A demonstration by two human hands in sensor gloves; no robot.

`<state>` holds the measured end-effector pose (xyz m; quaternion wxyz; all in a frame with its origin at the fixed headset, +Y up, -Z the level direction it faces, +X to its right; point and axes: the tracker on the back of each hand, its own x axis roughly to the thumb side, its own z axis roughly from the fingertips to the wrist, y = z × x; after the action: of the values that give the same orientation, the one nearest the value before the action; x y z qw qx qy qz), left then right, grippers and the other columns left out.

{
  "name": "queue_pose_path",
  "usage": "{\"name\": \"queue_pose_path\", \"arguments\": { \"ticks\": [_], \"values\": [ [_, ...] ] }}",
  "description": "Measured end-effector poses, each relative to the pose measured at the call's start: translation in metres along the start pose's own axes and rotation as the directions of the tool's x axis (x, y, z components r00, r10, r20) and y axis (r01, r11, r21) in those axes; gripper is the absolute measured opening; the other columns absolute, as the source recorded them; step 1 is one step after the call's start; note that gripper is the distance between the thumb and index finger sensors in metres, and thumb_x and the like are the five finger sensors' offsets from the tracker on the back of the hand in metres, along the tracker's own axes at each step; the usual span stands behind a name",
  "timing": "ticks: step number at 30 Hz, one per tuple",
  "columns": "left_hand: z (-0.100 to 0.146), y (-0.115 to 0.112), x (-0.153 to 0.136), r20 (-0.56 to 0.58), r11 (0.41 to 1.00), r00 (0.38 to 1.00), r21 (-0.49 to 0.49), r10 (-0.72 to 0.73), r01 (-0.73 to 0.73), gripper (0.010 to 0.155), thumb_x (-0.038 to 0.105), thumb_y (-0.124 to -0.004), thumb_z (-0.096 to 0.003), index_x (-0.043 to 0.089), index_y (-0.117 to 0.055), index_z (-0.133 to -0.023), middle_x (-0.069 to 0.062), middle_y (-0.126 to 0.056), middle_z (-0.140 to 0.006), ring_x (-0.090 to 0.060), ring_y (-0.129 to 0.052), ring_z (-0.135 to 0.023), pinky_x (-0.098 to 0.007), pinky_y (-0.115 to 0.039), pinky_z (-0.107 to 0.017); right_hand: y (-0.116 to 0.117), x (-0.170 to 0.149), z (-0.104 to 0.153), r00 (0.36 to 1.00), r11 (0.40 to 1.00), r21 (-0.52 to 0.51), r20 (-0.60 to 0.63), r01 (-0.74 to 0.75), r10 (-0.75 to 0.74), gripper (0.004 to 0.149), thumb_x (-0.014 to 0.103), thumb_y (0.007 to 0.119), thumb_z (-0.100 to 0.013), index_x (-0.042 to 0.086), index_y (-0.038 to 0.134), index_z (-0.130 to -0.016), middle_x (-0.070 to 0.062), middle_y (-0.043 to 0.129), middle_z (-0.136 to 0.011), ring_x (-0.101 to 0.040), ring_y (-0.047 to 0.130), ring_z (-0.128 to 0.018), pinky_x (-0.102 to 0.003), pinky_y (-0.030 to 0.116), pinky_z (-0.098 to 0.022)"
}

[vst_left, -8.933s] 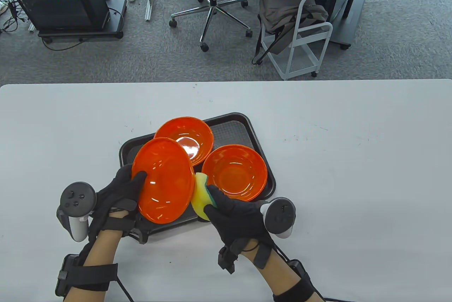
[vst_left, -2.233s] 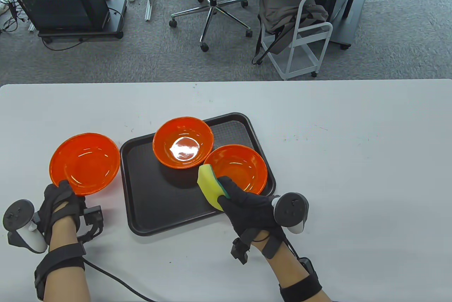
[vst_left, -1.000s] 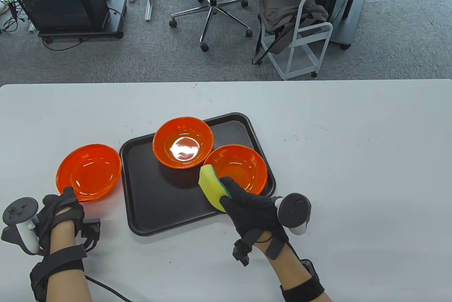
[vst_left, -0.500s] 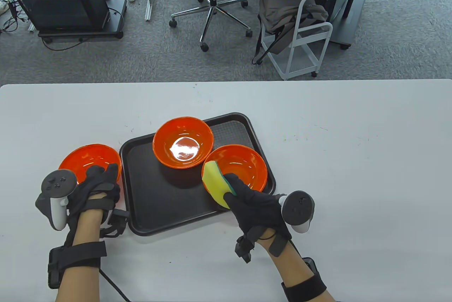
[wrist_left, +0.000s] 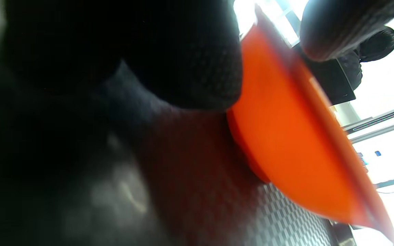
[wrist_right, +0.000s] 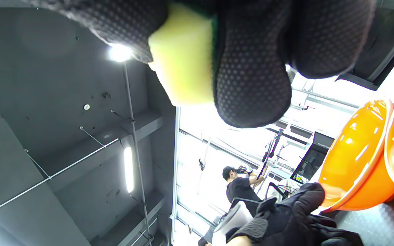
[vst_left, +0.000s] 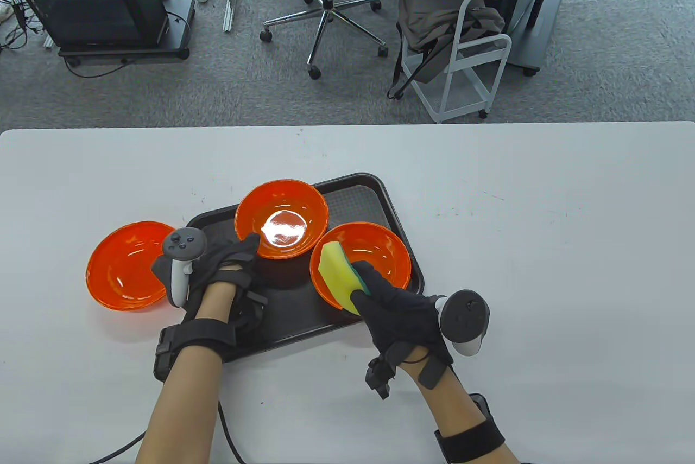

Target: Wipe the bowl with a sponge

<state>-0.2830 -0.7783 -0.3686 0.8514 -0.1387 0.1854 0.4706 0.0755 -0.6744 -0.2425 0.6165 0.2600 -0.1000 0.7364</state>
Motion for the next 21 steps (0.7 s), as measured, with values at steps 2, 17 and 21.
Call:
{"name": "queue_pose_path", "arguments": {
  "ticks": [2,17,21],
  "values": [
    [-0.004,-0.006,-0.004,-0.016,0.999,0.999,-0.019,0.041,-0.041,0.089,0.062,-0.083,-0.0493,-0.003,-0.047,-0.099,-0.013,-0.096,-0.062,-0.015,-0.105,-0.021,-0.038,-0.092,-0.023,-0.001,-0.001,0.0,1.0,1.0,-0.001,-0.003,-0.002,0.002,0.051,0.031,0.078,-0.056,0.001,0.06,-0.093,-0.029,0.088,-0.08,-0.032,0.104,-0.049,-0.056,0.081,-0.043],
    [-0.005,-0.004,-0.008,0.056,0.966,0.965,0.009,0.256,-0.257,0.065,0.043,-0.077,-0.0525,0.001,-0.056,-0.098,-0.011,-0.098,-0.054,-0.011,-0.106,-0.016,-0.035,-0.095,-0.018,-0.001,-0.003,0.0,1.0,1.0,0.008,-0.02,-0.011,0.011,0.051,0.031,0.078,-0.056,0.001,0.06,-0.093,-0.029,0.088,-0.08,-0.032,0.104,-0.049,-0.056,0.08,-0.043],
    [0.006,0.009,-0.004,0.102,0.968,0.964,0.013,0.247,-0.249,0.065,0.043,-0.077,-0.0526,0.002,-0.056,-0.098,-0.01,-0.097,-0.054,-0.01,-0.106,-0.016,-0.034,-0.095,-0.018,0.0,-0.003,0.0,1.0,1.0,0.011,-0.019,-0.013,0.014,0.051,0.031,0.078,-0.056,0.001,0.06,-0.093,-0.029,0.088,-0.08,-0.032,0.104,-0.049,-0.056,0.08,-0.043]
  ]
}}
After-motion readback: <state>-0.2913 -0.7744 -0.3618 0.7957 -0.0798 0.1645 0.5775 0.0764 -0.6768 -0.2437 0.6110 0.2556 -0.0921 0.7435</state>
